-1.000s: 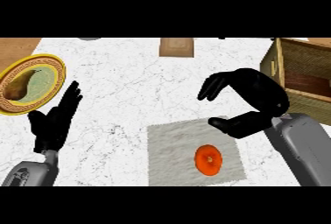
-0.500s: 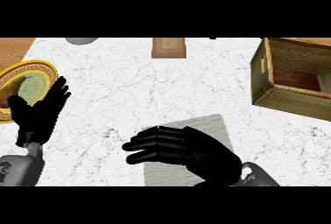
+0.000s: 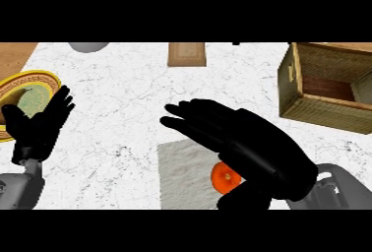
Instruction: Pick the squash from the placemat and place it in the basket
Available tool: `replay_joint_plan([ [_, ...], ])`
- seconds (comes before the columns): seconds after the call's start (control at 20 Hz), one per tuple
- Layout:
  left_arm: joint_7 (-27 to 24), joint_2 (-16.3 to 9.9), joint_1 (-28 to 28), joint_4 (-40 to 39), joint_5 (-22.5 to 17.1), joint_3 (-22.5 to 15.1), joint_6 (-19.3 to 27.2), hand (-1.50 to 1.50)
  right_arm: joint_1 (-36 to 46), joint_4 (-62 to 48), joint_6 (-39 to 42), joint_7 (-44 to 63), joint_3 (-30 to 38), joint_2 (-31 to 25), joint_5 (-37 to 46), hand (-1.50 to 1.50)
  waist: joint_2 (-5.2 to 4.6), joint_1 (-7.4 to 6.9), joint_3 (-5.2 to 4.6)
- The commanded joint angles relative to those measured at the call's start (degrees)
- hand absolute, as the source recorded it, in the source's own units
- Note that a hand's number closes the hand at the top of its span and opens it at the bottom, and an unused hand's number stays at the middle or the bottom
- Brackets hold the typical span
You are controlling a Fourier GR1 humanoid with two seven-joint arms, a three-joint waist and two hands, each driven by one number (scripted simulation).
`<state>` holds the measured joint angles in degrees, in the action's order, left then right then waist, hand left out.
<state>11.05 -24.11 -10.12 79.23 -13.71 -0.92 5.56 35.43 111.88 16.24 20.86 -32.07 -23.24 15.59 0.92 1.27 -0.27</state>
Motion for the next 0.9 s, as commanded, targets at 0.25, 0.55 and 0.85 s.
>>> replay_joint_plan([
  [0.25, -0.37, 4.04, 0.88, 2.42, 3.21, -3.2, 2.78, 0.0, 12.39, -1.34, 21.65, 20.04, 9.55, -7.19, -16.28, -1.5, -0.61, -1.1, 0.16],
  [0.55, -0.23, 2.02, -1.46, -0.34, 1.78, 0.23, -0.52, 0.0, 9.95, -3.31, 30.44, 21.27, 14.27, -10.15, -26.65, -1.5, -0.83, -1.17, 0.24],
  [0.85, 1.35, 0.95, 0.14, 2.51, 0.54, 2.54, -1.73, 0.0, -1.2, 2.16, 33.23, 16.53, 25.61, -16.27, -36.68, -1.5, -0.72, -0.92, 0.32],
])
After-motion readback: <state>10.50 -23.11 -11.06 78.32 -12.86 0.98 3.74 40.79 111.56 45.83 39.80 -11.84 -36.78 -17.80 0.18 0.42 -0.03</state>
